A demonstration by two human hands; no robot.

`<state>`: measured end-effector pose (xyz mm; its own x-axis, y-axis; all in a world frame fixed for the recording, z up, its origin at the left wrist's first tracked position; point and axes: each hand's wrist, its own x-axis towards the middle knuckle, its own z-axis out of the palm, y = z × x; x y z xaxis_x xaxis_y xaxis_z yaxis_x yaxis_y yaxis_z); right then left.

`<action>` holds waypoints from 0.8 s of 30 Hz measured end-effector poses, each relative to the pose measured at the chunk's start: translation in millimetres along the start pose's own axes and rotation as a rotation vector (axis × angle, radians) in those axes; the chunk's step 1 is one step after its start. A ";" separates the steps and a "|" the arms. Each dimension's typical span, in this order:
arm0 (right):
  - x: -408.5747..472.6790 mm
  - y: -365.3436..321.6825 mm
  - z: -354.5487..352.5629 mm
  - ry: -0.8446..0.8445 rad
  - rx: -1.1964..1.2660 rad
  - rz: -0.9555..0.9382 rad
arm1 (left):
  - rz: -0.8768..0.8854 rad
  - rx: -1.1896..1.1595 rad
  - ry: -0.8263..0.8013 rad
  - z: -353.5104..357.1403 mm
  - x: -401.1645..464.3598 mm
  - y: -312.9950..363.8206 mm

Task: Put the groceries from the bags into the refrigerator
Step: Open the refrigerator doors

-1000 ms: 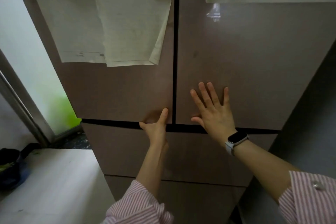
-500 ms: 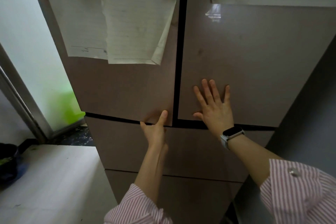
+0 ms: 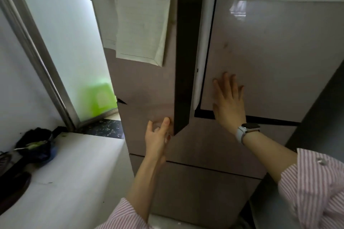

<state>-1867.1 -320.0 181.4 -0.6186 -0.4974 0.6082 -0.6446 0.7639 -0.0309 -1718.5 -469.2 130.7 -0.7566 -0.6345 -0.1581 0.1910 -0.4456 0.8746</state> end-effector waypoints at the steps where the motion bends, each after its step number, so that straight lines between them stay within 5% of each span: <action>1: -6.6 -12.9 -1.4 -0.033 0.143 0.003 | 0.001 -0.009 -0.003 -7.9 -4.4 3.3; 4: -31.1 -61.7 -9.6 -0.201 0.684 0.041 | 0.003 -0.007 -0.006 -26.6 -21.7 12.4; 7: -52.8 -101.8 -15.1 -0.121 0.873 0.066 | 0.058 0.001 0.053 -43.7 -43.6 22.6; 11: -76.3 -126.7 -17.2 -0.022 0.883 -0.020 | 0.195 0.189 0.252 -65.9 -67.7 41.8; 18: -89.4 -161.8 -10.6 0.108 0.754 -0.528 | 0.730 0.688 0.600 -108.0 -88.5 65.8; 24: -57.0 -206.4 -13.1 0.136 0.485 -0.722 | 1.062 1.181 0.438 -130.2 -78.4 94.6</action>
<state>-1692.9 -443.9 163.5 0.0530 -0.7148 0.6973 -0.9965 0.0075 0.0835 -1559.6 -543.9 166.2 -0.3439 -0.5335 0.7728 -0.2310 0.8457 0.4810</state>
